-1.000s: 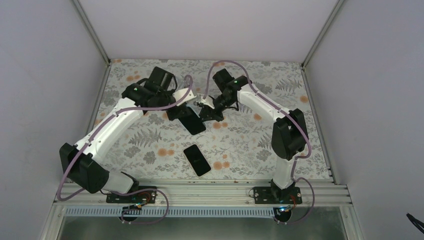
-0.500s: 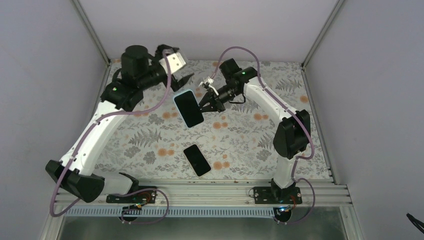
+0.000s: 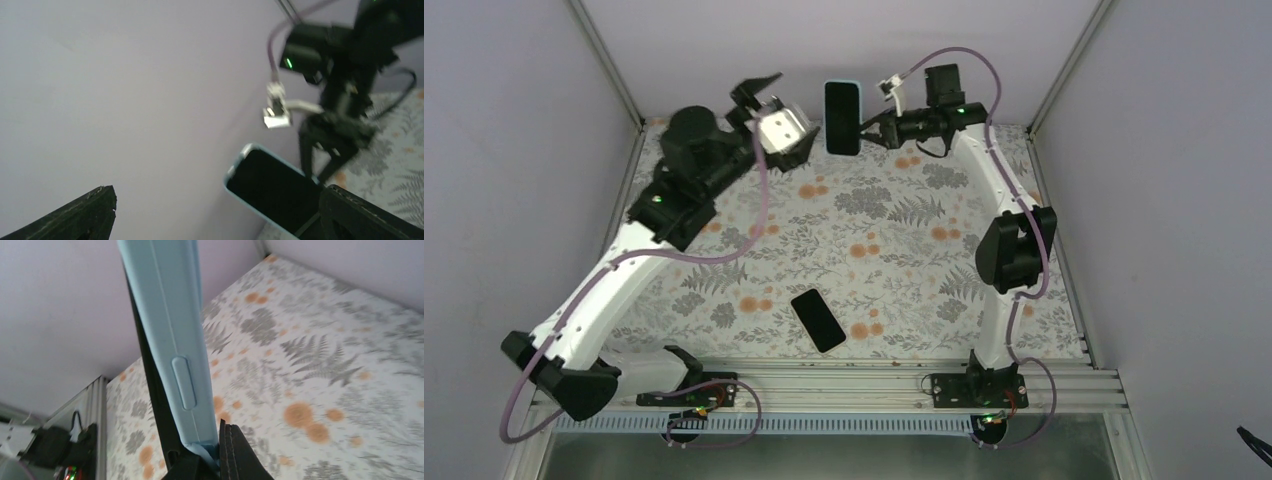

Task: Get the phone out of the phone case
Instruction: Remove the phone case from the phone.

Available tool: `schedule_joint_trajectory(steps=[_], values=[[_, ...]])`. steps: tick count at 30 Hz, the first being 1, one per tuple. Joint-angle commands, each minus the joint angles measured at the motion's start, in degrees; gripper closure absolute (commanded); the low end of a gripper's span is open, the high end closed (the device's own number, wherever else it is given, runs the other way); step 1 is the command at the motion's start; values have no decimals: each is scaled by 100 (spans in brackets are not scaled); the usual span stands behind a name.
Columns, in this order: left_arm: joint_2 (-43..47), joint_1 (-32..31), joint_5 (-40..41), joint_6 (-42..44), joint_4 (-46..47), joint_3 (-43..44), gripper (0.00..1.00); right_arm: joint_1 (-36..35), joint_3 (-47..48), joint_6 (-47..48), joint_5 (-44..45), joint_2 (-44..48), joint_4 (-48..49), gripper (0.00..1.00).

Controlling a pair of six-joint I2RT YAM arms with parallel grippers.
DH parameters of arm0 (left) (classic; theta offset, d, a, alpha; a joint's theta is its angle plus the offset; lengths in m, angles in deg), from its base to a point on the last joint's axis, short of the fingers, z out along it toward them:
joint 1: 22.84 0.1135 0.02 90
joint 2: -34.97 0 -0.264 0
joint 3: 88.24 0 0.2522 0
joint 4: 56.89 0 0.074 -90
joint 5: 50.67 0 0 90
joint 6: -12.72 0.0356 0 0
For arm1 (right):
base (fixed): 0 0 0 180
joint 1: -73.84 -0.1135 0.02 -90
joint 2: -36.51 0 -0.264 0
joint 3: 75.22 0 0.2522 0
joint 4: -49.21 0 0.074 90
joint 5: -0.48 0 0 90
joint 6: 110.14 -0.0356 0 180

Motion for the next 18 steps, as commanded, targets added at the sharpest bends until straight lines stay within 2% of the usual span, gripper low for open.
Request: schedule_joint_trajectory(steps=[1,4,8,13,18], values=[[-341,-471,1046,502,1078,-849,0,128,170,-1239,27,349,1268,97],[-584,-757,1507,746,1999,-1355,0,124,-232,-1479,175,699,1818,97],[-1067,-909,1591,742,2735,-1515,0,92,-446,-1568,433,913,1951,97],[-1666,-993,1695,646,3121,-1358,0,80,-899,-1660,676,1234,2180,97],[-1871,-1000,1847,581,3482,-1484,0,64,-1206,-1671,770,1453,2256,97]])
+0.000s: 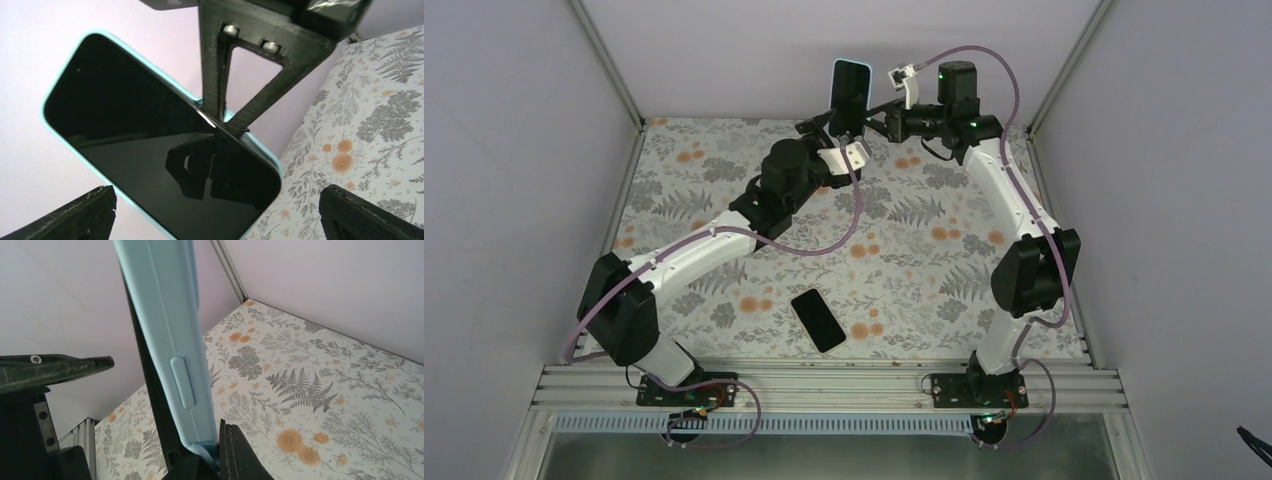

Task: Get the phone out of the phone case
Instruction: Remove the phone case from the phone.

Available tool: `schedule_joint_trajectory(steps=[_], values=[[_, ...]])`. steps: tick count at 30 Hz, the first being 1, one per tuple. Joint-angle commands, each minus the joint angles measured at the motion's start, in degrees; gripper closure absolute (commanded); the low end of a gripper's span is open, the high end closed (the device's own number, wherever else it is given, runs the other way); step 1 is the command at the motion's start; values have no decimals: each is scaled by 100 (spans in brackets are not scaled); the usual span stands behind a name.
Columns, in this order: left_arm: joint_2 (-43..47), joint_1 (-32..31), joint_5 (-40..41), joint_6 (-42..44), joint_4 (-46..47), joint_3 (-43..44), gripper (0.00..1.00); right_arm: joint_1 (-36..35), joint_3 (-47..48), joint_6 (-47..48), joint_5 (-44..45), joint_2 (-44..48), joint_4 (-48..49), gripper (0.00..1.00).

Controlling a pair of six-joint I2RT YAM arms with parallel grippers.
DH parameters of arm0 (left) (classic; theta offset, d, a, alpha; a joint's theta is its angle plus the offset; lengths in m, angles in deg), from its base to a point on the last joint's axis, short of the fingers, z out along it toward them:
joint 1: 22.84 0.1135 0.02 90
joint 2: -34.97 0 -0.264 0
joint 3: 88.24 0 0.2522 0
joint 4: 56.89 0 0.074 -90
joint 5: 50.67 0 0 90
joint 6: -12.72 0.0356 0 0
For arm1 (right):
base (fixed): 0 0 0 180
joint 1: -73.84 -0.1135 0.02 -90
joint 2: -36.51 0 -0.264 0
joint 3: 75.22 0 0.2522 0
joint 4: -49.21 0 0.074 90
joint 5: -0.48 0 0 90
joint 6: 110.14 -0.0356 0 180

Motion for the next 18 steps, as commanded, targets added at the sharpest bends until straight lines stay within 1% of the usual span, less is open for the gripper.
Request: schedule_joint_trajectory(steps=[1,7,16,18], values=[[-93,-32,248,-5,684,34,0,-29,-195,-151,68,379,504,97],[-204,-23,472,-8,1010,-78,0,-70,-201,-198,-14,439,534,97],[-368,-31,310,-88,730,94,0,-95,-294,-265,-10,564,600,97],[-383,-32,396,-100,765,84,0,-91,-344,-255,-28,611,629,97]])
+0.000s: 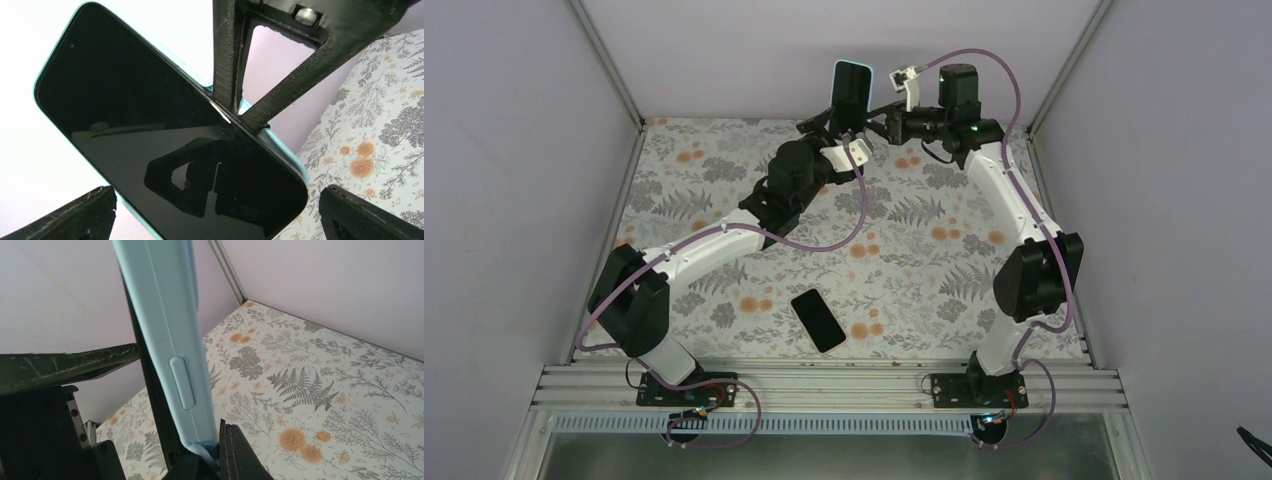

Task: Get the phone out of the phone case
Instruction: Remove the phone case from the phone.

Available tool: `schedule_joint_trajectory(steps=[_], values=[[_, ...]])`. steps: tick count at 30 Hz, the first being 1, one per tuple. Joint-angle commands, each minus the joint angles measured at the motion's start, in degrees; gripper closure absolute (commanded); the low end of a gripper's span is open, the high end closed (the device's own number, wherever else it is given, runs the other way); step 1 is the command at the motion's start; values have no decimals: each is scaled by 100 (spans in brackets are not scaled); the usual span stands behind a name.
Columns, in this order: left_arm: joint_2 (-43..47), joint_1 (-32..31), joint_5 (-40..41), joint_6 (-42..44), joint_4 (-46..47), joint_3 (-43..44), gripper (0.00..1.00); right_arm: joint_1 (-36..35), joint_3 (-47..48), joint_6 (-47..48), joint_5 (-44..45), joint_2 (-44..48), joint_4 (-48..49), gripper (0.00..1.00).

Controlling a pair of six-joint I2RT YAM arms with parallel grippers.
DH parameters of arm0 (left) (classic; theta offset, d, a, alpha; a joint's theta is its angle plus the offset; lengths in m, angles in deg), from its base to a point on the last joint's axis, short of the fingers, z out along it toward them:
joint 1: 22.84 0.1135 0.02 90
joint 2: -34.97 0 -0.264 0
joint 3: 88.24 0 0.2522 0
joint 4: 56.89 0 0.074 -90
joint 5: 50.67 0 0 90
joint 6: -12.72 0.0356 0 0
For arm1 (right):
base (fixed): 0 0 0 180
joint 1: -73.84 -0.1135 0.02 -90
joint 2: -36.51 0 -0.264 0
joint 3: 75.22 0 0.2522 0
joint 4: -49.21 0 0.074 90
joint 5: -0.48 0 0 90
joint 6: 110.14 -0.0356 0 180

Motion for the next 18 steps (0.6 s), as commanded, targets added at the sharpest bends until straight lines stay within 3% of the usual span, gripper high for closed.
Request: schedule_joint_trajectory(steps=[1,13,18], values=[[-3,-31,83,-83,152,99,0,-56,-56,-93,-156,411,451,97],[-100,-57,555,-15,715,76,3,-117,-225,-88,-253,512,517,97],[-399,-274,1602,930,2171,-124,4,-158,-254,-84,-279,484,471,97]])
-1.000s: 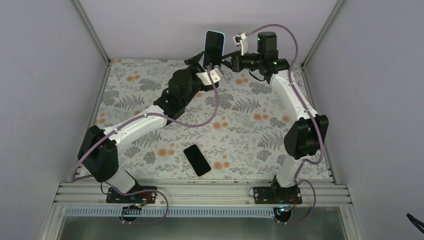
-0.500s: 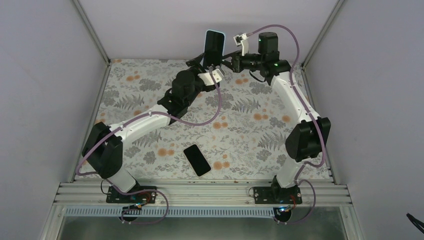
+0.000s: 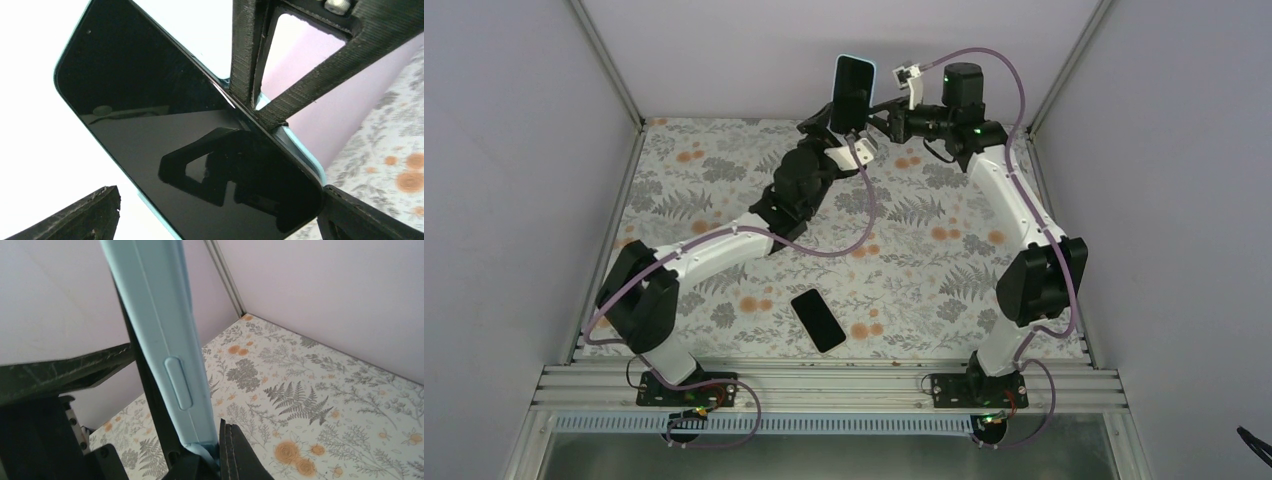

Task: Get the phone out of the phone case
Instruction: Remove the phone case from the phone.

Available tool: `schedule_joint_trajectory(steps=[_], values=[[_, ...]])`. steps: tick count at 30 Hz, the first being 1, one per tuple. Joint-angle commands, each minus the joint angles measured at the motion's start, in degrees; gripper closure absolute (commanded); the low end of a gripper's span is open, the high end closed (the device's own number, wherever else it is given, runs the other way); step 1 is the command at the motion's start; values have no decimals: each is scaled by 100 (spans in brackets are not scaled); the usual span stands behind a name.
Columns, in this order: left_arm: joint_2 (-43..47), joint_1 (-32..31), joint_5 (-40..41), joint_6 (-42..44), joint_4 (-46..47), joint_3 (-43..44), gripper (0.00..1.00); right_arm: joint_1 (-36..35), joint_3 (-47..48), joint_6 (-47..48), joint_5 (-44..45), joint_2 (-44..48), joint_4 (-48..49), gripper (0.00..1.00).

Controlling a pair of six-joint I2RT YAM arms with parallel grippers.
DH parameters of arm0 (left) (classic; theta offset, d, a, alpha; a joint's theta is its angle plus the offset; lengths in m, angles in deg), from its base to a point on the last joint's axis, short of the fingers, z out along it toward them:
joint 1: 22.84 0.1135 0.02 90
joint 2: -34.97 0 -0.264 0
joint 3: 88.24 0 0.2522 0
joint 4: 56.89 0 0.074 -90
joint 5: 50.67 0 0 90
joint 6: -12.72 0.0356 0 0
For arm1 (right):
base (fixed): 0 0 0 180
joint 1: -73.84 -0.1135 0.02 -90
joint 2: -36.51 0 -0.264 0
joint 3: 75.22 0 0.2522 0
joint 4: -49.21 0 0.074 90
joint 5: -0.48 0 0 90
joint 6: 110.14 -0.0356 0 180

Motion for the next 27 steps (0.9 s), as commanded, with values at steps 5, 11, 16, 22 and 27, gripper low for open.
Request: schedule_joint_trajectory(steps=[5,11,16,22,27], values=[[-506,-220,1637,1632,3377,-238,18,-149,-172,61,-255,338,64,97],[-689,-286,1695,2682,4964,-494,31,-151,-229,252,-282,351,-171,97],[-916,-385,1494,3631,6112,-599,37,-152,-237,353,-340,268,-352,97],[-1499,-445,1543,4574,7200,-245,44,-153,-598,283,-566,321,-247,97],[-1641,-448,1624,4675,7475,-57,51,-166,-692,572,-885,264,-592,97]])
